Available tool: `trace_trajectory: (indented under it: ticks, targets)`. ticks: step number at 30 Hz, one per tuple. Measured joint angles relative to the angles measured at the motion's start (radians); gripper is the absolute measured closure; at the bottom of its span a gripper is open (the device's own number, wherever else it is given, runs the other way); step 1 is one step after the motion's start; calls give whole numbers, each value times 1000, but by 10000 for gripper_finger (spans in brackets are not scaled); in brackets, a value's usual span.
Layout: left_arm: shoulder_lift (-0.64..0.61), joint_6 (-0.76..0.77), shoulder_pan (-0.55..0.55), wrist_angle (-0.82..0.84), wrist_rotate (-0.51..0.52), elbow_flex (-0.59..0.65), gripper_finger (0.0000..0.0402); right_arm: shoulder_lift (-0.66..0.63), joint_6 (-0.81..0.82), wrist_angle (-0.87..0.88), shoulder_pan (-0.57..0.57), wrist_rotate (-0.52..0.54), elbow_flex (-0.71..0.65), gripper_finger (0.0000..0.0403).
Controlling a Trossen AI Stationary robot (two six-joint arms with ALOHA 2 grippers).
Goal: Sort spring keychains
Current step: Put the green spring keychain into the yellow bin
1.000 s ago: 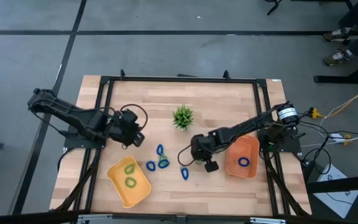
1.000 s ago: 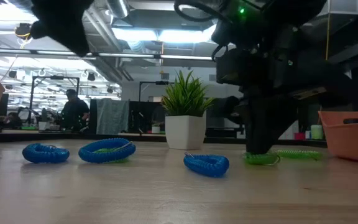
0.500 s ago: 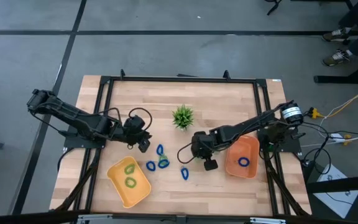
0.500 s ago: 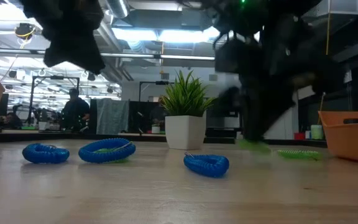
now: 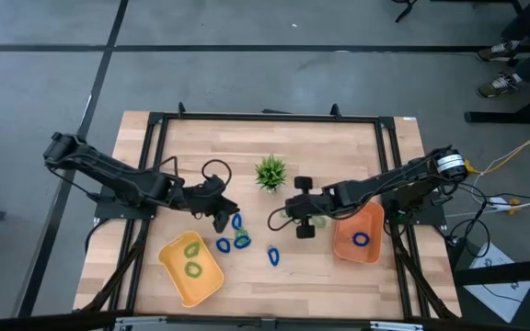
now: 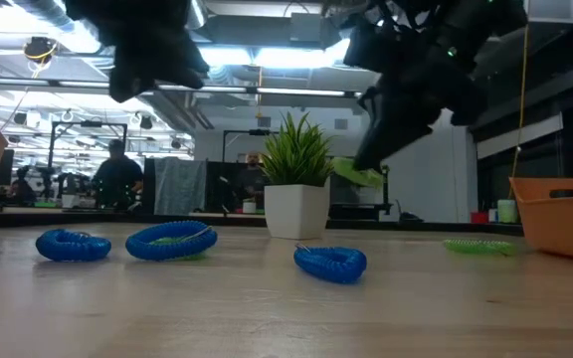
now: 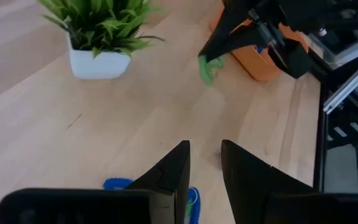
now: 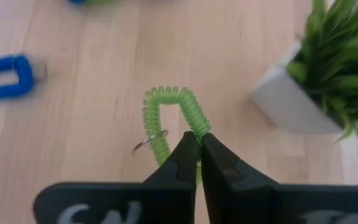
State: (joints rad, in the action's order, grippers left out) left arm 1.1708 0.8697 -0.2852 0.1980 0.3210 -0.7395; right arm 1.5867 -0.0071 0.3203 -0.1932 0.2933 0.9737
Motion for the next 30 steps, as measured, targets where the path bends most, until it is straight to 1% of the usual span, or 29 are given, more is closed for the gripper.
trace_trajectory:
  ticks: [3,9,15,21,25,30]
  targets:
    - [31,-28,0,-58,20,0,316,0,-1,-47,0,2,0,393]
    - [83,-37,7,-113,28,0,316,0,5,-124,0,-4,6,396]
    - [133,22,33,-184,59,0,315,0,62,-166,0,2,6,397]
    - [166,33,67,-218,61,0,315,-1,87,-188,0,6,7,396]
    - [184,33,73,-276,61,0,315,-1,108,-202,0,35,7,395]
    - [226,0,69,-376,47,0,314,-1,108,-258,0,39,8,394]
